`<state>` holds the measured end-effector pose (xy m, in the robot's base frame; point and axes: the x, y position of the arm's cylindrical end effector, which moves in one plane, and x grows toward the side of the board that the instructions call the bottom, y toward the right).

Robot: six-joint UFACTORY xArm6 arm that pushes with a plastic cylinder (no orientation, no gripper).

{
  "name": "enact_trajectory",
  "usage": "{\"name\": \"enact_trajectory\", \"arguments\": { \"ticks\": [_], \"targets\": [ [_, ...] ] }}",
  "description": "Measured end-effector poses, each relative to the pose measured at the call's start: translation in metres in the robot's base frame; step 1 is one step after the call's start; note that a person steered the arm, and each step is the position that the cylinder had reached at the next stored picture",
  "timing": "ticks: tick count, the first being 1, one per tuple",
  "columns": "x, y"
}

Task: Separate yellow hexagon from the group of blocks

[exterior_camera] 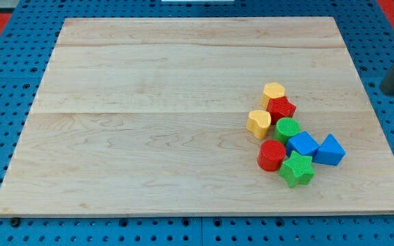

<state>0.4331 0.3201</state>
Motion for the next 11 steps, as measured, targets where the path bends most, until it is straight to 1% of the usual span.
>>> {"name": "enact_trajectory", "arguments": {
  "ticks": [1,3,5,6,8,9,10,11],
  "targets": [
    [0.043,-0.031],
    [0.045,-0.085],
    [0.01,-0.142],
    [0.013,-0.179],
    [-0.019,-0.231],
    [-0.012,-0.176],
    [-0.061,-0.182],
    [-0.06,-0.198]
  ]
}}
